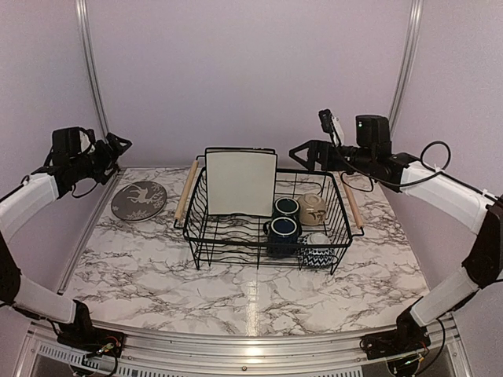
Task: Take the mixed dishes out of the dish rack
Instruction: Place the plate on the plate, then grab the plate from the dish rack.
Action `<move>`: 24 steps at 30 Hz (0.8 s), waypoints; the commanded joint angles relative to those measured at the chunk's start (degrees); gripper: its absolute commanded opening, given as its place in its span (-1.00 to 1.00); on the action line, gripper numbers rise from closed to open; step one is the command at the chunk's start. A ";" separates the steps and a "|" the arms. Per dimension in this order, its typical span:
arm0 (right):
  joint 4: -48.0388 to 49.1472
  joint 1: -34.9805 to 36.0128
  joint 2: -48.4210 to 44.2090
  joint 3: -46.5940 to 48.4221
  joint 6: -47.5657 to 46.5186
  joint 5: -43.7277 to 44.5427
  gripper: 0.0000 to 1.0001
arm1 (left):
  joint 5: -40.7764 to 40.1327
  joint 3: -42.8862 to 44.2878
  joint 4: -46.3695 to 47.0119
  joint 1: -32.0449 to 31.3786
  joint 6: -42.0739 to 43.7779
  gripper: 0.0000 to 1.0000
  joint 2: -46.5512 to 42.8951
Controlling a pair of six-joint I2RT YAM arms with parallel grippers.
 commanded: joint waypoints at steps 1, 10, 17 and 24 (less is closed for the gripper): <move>-0.49 -0.29 4.04 3.60 -3.36 1.08 0.97 | 5.06 1.85 6.26 -5.33 3.74 0.98 -1.87; -1.84 -0.26 13.89 9.53 -7.27 0.49 0.87 | 4.21 7.59 1.07 -16.29 11.61 0.98 0.40; -0.69 -0.25 21.71 12.71 -8.04 -2.14 0.72 | 2.07 9.37 -1.88 -21.66 11.73 0.98 3.76; 0.43 0.59 27.03 15.07 -9.02 -4.67 0.61 | -1.08 10.49 -6.64 -23.02 8.97 0.98 8.45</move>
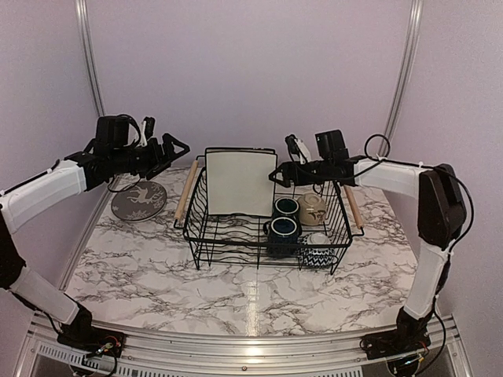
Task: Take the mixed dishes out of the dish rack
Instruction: Grab the plate from the dish rack.
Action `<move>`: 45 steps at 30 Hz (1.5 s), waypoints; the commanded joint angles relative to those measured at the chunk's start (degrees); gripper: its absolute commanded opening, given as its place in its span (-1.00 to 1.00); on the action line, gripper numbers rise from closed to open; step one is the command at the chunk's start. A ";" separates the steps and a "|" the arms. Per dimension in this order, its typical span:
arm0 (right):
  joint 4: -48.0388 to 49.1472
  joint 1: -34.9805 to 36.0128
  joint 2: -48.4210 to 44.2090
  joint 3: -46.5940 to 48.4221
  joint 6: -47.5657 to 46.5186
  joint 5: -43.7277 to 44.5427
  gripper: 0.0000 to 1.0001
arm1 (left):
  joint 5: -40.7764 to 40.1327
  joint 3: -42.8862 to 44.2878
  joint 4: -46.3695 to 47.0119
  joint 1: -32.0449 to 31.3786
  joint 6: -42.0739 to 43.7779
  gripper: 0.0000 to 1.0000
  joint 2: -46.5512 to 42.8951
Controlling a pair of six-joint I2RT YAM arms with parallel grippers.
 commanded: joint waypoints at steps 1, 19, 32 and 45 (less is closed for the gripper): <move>1.10 0.93 2.29 3.40 -2.18 -1.86 0.61 | -1.49 1.21 -4.24 -0.21 -1.49 0.98 2.41; 0.28 5.90 2.62 6.30 -7.02 -0.15 0.30 | -2.20 -0.89 -2.78 -0.29 -5.45 0.98 2.83; 10.30 6.09 -3.49 -3.69 -9.50 -6.41 0.02 | -1.81 -0.55 -1.87 -1.61 -6.02 0.98 4.63; 5.76 6.75 5.91 5.66 -19.50 -7.10 -0.13 | -2.58 -0.12 -3.02 -2.23 -5.55 0.98 3.82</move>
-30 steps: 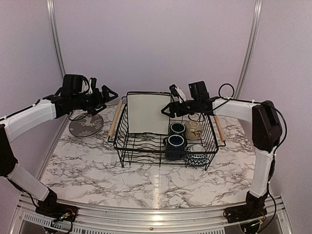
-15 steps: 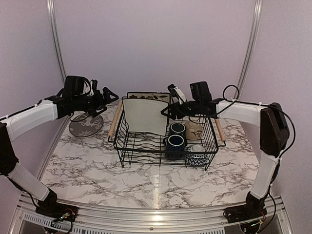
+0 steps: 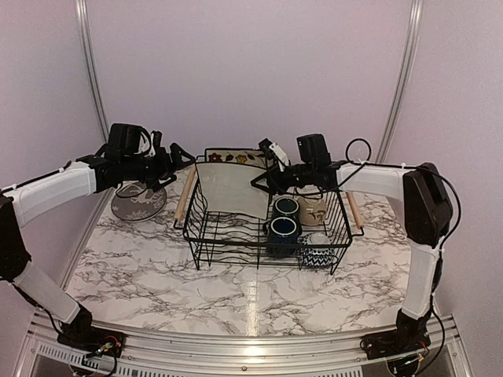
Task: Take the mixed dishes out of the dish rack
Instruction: Grab the plate from the dish rack.
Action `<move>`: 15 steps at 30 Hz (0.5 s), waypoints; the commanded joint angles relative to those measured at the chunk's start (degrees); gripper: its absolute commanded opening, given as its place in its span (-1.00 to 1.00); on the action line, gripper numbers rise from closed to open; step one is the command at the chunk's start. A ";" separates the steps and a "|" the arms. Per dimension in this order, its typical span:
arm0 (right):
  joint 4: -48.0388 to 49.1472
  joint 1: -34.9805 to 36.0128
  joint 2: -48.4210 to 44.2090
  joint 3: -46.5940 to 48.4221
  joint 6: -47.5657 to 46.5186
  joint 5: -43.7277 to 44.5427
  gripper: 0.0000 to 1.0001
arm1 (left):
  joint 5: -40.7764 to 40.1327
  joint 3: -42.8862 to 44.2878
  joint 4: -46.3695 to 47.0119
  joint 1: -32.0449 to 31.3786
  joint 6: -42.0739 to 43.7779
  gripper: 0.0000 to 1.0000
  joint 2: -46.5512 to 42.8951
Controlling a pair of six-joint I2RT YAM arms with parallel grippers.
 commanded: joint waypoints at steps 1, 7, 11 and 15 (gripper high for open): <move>-0.98 0.86 1.13 2.86 -4.76 -2.15 -0.21 | -0.97 0.33 -1.13 -0.22 0.85 0.98 -0.61; -1.63 0.82 2.03 3.84 -9.53 -5.70 -0.38 | -0.85 0.96 -1.34 -0.17 0.98 0.98 -0.22; -3.66 0.94 3.38 5.93 -11.53 -6.94 -0.60 | -0.94 1.31 -1.48 -0.26 0.90 0.98 -0.32; -4.44 0.92 3.72 6.77 -12.72 -6.28 -0.87 | -1.59 1.51 -2.13 -0.28 1.25 0.98 -0.97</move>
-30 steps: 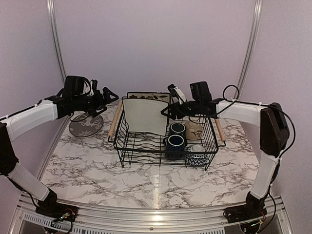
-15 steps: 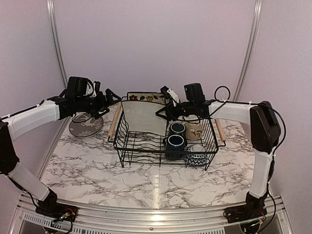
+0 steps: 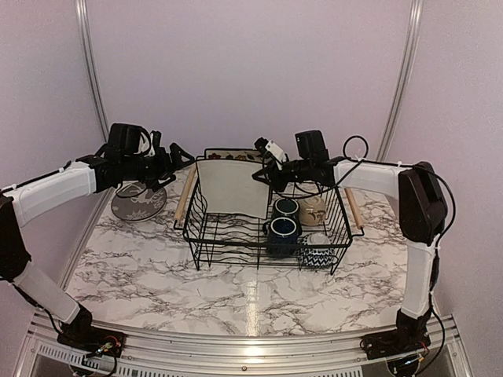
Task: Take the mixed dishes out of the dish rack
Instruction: Grab the plate from the dish rack.
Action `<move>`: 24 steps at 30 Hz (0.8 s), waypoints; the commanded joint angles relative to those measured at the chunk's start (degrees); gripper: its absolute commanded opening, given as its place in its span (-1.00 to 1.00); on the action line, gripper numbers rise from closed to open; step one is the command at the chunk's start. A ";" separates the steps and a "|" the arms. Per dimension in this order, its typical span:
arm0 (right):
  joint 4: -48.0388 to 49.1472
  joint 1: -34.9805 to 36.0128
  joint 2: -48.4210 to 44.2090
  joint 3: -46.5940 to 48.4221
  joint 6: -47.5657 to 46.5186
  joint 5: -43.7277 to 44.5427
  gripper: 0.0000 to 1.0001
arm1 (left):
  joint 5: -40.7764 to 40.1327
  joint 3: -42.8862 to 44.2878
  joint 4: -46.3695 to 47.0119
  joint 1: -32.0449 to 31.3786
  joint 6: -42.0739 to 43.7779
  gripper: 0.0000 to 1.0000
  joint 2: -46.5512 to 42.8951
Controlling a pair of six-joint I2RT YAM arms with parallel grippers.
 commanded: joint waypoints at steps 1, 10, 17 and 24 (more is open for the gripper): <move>-2.78 1.27 0.59 2.54 -0.89 -5.10 -0.92 | -1.19 1.53 -2.23 -0.22 1.24 0.98 -1.19; -2.58 1.25 -2.71 2.98 -0.73 -4.89 -1.00 | -1.72 1.93 -2.53 -0.27 1.42 0.98 -2.02; 3.08 1.24 -8.41 0.10 3.01 -3.96 -1.00 | -2.24 1.66 -2.49 -0.27 1.12 0.98 -2.42; 9.84 1.22 -12.09 -3.73 6.22 -1.45 -1.00 | -2.47 1.56 -2.19 -0.27 1.00 0.98 -2.72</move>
